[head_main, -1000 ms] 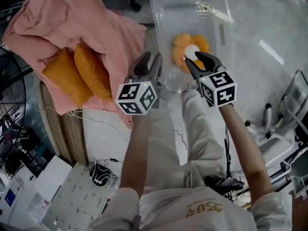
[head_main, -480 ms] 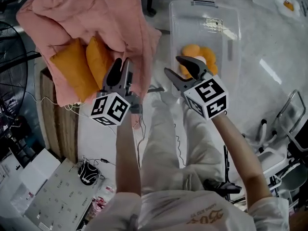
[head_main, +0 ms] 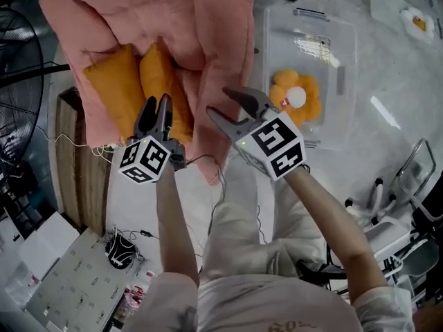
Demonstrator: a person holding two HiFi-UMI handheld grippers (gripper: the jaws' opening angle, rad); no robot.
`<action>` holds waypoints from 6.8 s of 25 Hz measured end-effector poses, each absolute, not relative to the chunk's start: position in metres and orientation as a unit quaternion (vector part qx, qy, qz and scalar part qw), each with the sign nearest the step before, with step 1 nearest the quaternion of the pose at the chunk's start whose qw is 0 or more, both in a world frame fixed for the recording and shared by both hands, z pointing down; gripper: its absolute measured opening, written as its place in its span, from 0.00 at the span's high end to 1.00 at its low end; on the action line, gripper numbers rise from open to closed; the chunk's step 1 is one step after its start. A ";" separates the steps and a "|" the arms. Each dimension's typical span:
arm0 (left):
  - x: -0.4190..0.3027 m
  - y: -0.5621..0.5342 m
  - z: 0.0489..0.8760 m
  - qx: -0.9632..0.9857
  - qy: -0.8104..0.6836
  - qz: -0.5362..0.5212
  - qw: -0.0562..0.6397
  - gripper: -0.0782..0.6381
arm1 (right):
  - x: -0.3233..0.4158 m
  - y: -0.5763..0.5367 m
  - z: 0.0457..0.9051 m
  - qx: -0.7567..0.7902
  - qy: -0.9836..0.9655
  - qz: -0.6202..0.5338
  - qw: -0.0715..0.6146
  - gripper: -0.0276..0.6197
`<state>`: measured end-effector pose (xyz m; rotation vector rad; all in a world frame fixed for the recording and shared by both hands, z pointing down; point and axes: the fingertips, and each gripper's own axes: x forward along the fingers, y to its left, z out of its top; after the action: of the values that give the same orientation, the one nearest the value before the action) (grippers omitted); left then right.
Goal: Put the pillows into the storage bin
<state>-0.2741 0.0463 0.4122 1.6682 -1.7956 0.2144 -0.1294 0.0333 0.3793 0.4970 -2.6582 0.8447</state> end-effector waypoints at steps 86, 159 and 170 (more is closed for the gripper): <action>-0.322 0.120 0.482 0.705 -0.446 0.325 0.446 0.16 | -0.314 0.033 0.463 0.233 -0.774 0.536 0.243 0.32; 0.118 0.098 0.568 0.770 -0.207 0.474 0.373 0.17 | 0.170 0.026 0.552 0.390 -0.666 0.620 0.142 0.32; 0.137 0.083 0.685 0.739 -0.210 0.502 0.398 0.18 | 0.188 0.012 0.677 0.382 -0.639 0.648 0.160 0.32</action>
<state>0.1372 0.0826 0.6854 1.8709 -0.5330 1.2712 0.1882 0.0123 0.6770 1.0923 -1.8262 1.8521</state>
